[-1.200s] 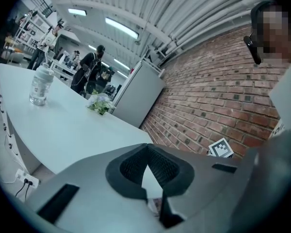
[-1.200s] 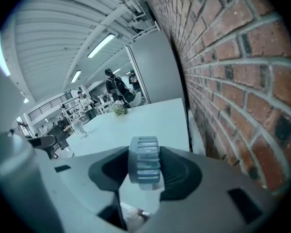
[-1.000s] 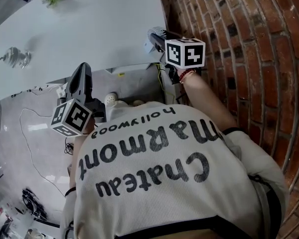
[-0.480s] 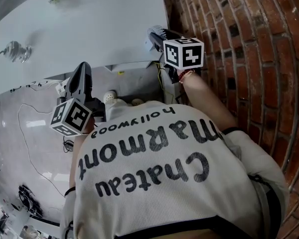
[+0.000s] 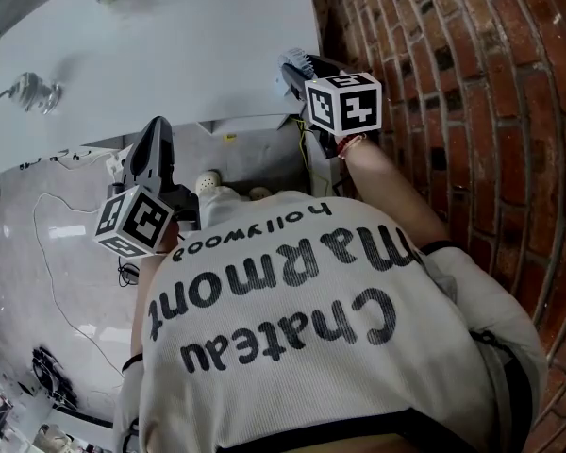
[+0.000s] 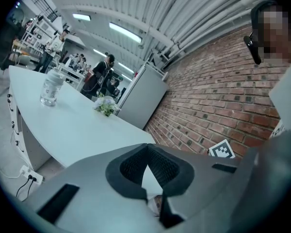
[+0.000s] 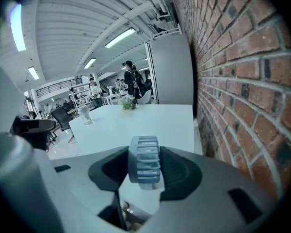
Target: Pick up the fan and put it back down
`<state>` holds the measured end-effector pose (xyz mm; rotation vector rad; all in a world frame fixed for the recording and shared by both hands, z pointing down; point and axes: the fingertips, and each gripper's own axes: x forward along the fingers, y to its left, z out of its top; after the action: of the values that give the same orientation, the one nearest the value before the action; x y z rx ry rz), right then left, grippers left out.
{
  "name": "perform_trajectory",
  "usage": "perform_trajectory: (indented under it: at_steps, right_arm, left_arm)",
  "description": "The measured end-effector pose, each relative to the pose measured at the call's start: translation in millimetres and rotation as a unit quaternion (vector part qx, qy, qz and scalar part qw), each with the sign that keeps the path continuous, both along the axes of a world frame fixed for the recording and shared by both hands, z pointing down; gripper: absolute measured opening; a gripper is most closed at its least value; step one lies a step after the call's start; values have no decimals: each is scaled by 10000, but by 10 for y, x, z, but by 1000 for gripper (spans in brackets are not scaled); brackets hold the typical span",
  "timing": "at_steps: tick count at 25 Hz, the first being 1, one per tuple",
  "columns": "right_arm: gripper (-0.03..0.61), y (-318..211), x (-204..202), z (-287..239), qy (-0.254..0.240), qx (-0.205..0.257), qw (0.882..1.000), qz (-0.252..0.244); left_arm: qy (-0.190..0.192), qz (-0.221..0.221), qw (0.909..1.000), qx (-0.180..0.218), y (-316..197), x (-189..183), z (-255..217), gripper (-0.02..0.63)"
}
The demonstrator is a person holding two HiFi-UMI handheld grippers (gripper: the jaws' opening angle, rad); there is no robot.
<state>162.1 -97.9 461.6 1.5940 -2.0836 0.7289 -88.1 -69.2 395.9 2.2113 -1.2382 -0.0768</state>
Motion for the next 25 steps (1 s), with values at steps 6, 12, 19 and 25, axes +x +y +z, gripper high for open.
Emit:
perform_trajectory:
  at_steps: [6,12,19,25]
  right_arm:
    - [187,9,-48,-15,143,64,9998,-130]
    - [187,0,-63,-21,189,104,9996,-171]
    - [187,-9,-87,-20,273,192,9993,-184]
    - [189,-5,-91,-29,311,247,9989,-260]
  left_arm:
    - [-9,-46,10000,8,43,-11,-17,2]
    - [-25,-113,9999,7,75,-41,-31,2]
    - [-61,-192,9998,3,117,-77,-33,2]
    - [-106,-241,9997,24,162,-81,-56,2]
